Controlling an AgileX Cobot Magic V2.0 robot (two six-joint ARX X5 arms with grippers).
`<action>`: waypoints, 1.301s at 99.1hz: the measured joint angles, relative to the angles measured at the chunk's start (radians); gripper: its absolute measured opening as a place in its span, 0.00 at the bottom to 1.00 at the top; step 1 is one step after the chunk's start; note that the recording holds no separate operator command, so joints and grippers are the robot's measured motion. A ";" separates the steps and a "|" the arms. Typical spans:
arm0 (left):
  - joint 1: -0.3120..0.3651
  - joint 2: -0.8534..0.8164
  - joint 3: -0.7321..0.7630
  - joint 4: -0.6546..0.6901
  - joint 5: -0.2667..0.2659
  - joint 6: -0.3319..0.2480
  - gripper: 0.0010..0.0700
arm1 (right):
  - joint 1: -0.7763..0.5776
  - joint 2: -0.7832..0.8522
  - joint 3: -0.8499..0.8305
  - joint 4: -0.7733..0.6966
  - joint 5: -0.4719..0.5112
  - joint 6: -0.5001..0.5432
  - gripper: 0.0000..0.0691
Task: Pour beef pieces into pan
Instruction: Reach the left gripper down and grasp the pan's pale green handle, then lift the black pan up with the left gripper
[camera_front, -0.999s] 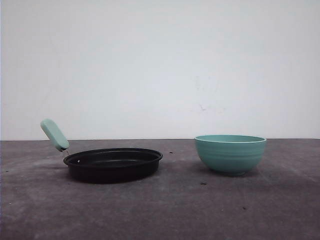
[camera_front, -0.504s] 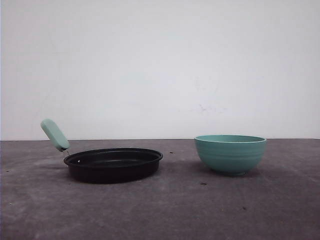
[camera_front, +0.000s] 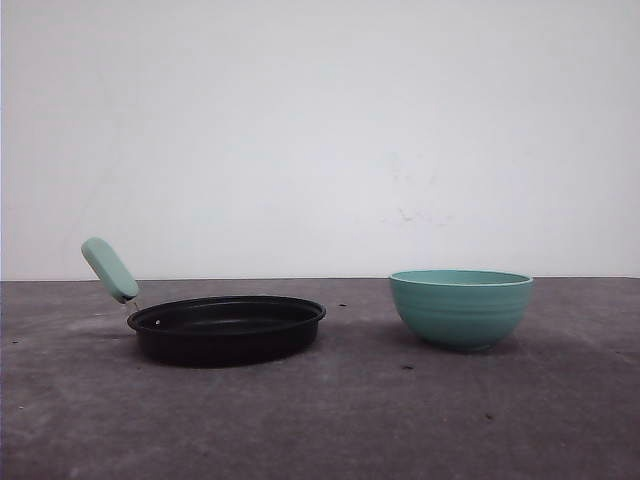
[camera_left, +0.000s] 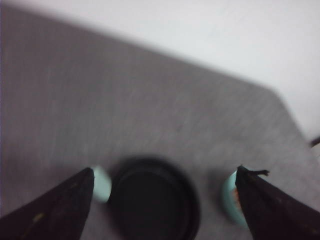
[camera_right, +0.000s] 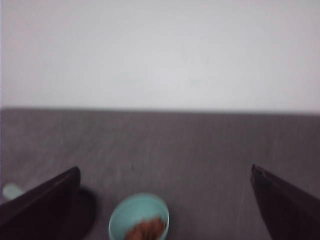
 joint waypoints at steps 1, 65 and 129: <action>0.000 0.008 -0.018 0.013 0.007 -0.008 0.79 | 0.000 0.000 0.000 -0.010 0.000 0.001 0.99; -0.001 0.683 -0.193 0.712 0.170 -0.310 0.76 | 0.000 -0.037 0.000 -0.255 0.000 0.011 0.99; -0.087 0.478 -0.191 0.594 0.196 -0.245 0.07 | 0.000 0.080 -0.024 -0.118 0.070 0.009 0.99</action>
